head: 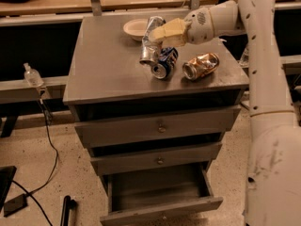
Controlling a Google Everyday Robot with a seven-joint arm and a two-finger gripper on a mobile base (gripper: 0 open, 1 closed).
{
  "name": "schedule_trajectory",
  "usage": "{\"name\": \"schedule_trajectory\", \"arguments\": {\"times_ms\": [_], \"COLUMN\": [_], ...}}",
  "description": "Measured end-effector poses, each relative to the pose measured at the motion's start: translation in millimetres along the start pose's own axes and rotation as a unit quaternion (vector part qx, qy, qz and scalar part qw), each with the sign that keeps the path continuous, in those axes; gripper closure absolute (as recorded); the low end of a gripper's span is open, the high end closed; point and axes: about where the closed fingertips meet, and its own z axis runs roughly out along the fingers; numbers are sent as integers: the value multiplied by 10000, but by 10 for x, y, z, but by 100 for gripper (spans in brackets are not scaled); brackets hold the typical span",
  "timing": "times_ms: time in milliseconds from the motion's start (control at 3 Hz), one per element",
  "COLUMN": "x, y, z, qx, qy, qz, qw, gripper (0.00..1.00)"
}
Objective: Pick redbull can from bottom drawer and place on counter
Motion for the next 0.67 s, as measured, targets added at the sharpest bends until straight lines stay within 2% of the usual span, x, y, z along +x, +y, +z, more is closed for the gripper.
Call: {"name": "schedule_trajectory", "arguments": {"times_ms": [333,667], "x": [393,683], "y": [9,-30], "z": [394,556], "qx": [33,-332], "qy": [160,335], "qz": [-332,-627], "qw": [9993,9969], "gripper": [100,100]}}
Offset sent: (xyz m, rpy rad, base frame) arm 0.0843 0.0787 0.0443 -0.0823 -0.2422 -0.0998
